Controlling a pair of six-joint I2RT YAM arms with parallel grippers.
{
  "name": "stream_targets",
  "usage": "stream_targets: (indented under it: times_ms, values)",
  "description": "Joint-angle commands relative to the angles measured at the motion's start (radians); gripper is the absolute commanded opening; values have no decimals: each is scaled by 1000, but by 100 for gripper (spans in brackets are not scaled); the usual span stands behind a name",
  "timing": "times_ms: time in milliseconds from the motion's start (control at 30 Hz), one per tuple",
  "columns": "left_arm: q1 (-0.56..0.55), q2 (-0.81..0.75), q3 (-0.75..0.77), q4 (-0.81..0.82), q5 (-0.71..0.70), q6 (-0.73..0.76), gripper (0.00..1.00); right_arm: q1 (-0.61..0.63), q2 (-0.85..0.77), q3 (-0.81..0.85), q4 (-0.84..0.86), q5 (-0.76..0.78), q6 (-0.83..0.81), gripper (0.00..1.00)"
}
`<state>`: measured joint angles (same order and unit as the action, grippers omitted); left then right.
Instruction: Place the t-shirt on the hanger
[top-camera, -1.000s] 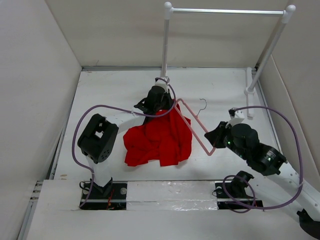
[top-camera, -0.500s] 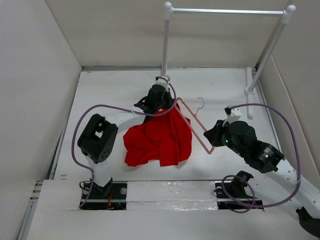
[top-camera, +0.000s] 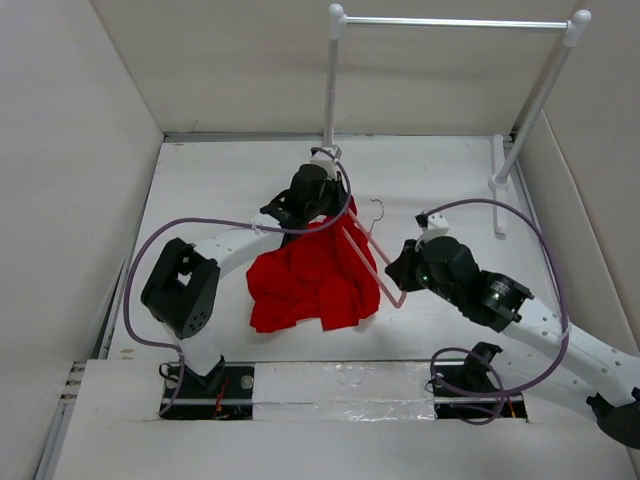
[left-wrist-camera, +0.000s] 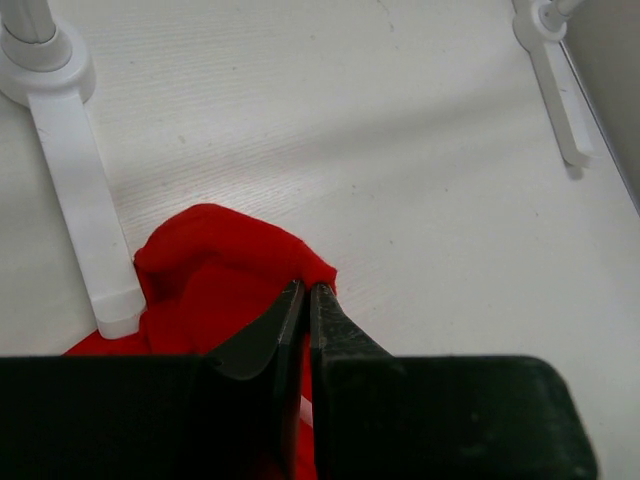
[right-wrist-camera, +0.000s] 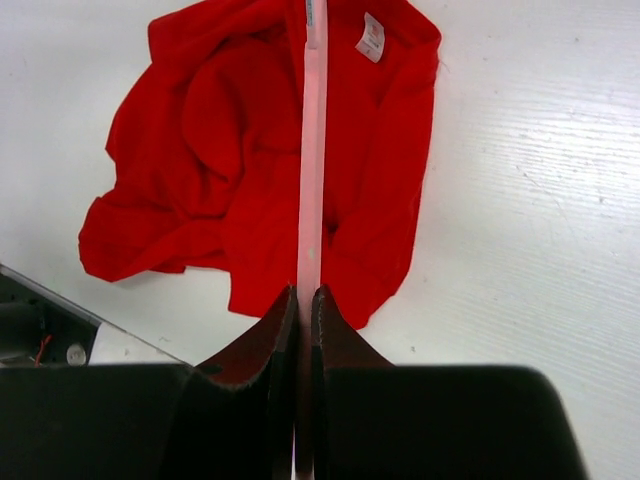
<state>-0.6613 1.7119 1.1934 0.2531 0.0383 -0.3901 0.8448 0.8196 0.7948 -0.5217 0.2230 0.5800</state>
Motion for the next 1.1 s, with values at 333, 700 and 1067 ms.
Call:
stream_targets:
  times_ms: [333,700,1067]
  values:
    - [-32,-323,-26,14,207,-33,0,53,171,-5,472,148,-2,0]
    - [-32,-454,8,-91,325,-9,0,-7,158,-52,931,-39,-95,0]
    - [-32,-514,18,-119,304,-21,0,40,-17,-157,1200,76,-158,0]
